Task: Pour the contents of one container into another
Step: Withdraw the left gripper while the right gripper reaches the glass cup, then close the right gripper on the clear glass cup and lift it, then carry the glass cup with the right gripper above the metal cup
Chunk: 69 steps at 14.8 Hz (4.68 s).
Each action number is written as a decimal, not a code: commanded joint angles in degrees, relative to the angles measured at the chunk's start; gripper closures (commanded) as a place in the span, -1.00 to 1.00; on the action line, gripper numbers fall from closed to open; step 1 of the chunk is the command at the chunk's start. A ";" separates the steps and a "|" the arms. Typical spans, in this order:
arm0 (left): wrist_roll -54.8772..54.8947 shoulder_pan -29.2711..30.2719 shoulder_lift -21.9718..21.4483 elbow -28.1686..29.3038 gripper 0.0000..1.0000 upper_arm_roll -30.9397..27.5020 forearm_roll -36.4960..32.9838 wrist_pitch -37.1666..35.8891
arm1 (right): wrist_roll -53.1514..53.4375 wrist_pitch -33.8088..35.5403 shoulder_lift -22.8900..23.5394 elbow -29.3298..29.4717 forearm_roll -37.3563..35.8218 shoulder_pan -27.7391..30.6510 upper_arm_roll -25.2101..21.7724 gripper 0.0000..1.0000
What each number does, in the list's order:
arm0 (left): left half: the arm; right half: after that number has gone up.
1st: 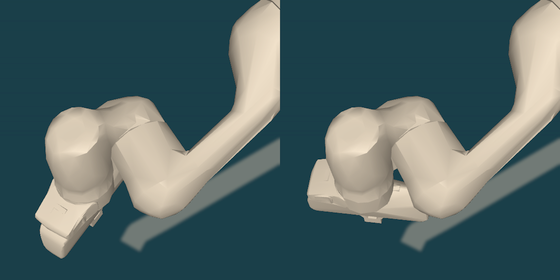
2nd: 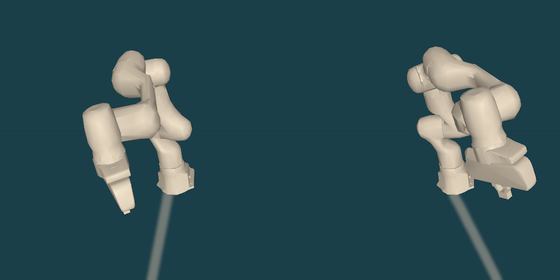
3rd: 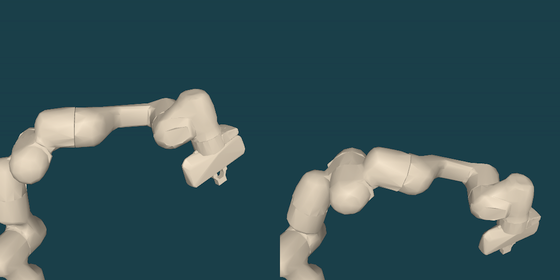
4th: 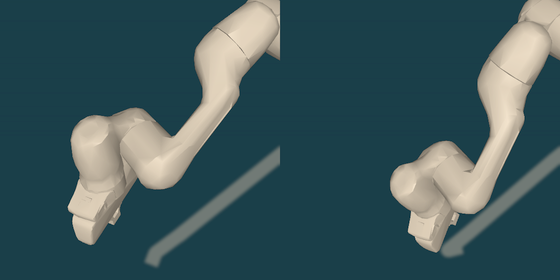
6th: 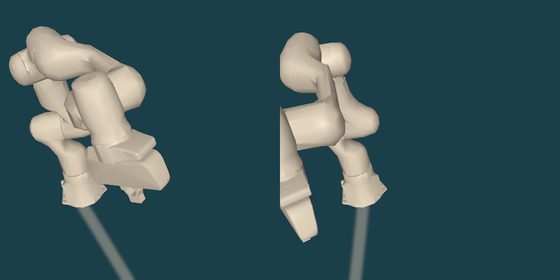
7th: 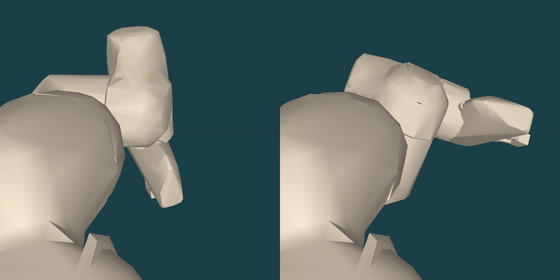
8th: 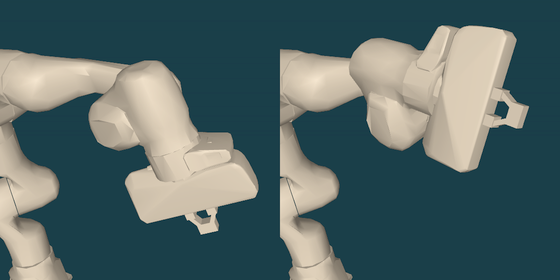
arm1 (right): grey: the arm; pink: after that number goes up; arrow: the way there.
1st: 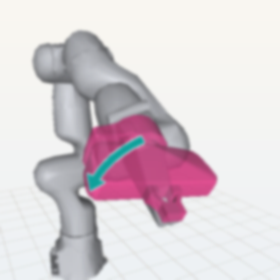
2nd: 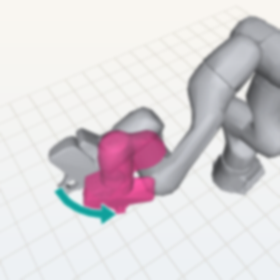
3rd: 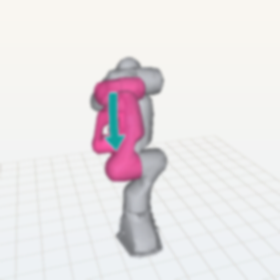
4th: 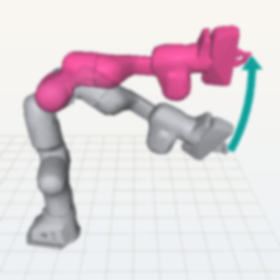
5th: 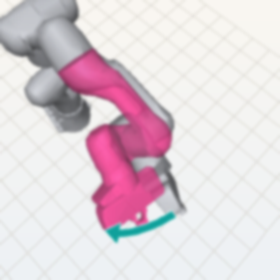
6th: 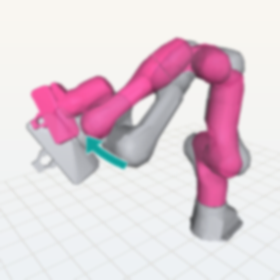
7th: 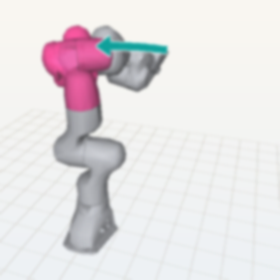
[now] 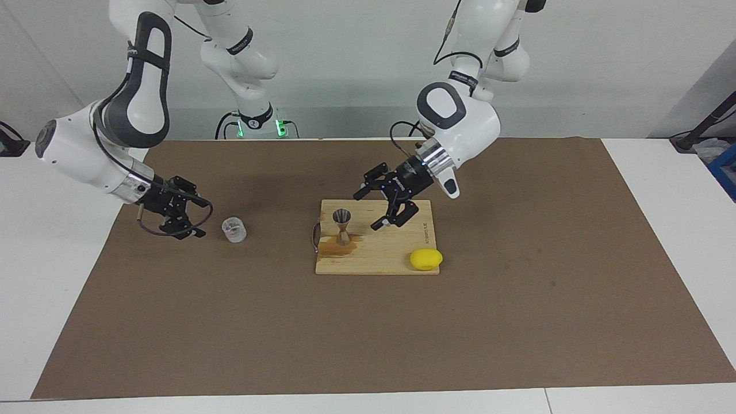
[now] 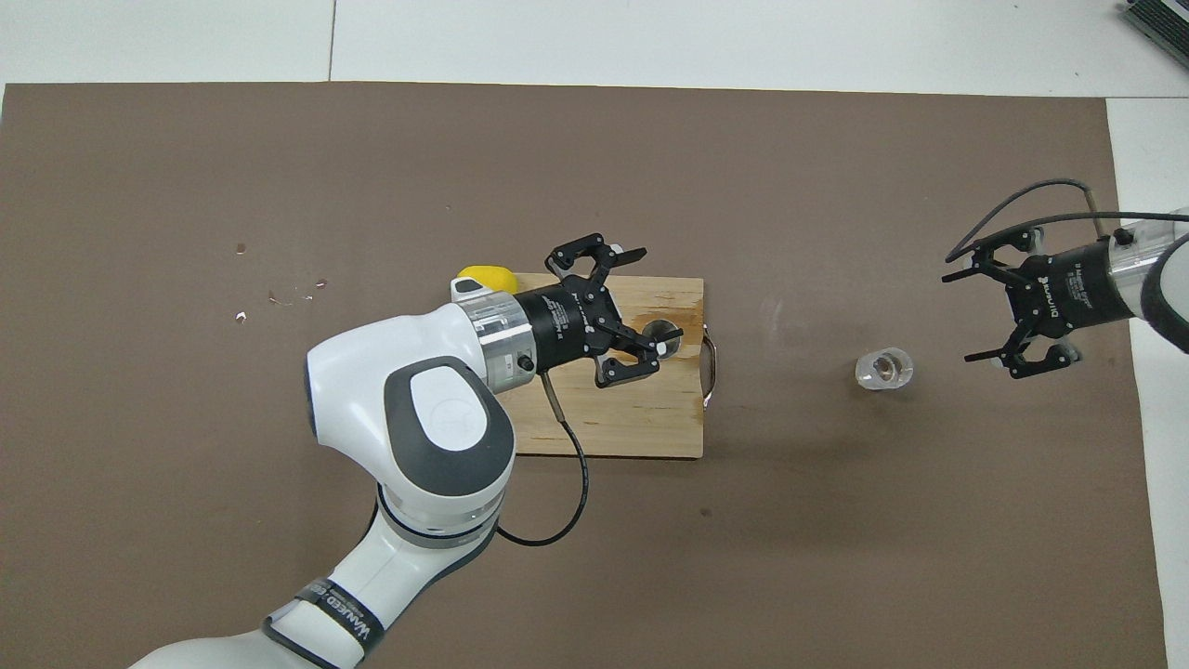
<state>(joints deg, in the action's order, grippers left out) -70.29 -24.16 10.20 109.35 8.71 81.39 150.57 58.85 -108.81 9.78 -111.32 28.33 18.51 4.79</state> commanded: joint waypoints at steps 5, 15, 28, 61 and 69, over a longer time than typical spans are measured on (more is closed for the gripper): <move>-0.55 9.30 -0.62 -1.50 -1.00 -0.10 -35.28 -2.65 | -2.50 -6.41 -0.29 -9.42 9.44 3.99 0.75 -1.00; 4.17 19.06 -6.85 -2.38 -1.00 -0.89 -74.17 -23.82 | -14.72 -16.34 0.41 -19.80 27.46 3.99 0.75 -1.00; 62.71 23.55 -11.60 -5.71 -1.00 -2.20 -81.30 -50.52 | -19.56 -19.42 1.12 -23.68 41.88 0.30 0.75 -0.96; 65.99 21.79 -14.68 -14.42 -1.00 -5.46 -80.60 -63.21 | -4.79 -17.23 -4.25 -16.74 27.05 -11.30 0.75 1.00; 65.99 21.70 -14.68 -14.42 -1.00 -5.46 -80.60 -63.21 | 4.94 -15.30 -3.02 -9.80 20.63 -19.38 0.75 1.00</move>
<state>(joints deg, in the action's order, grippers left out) -4.39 -1.92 -3.40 94.35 3.77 1.27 88.08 60.15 -125.32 5.86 -123.75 51.26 -0.02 5.64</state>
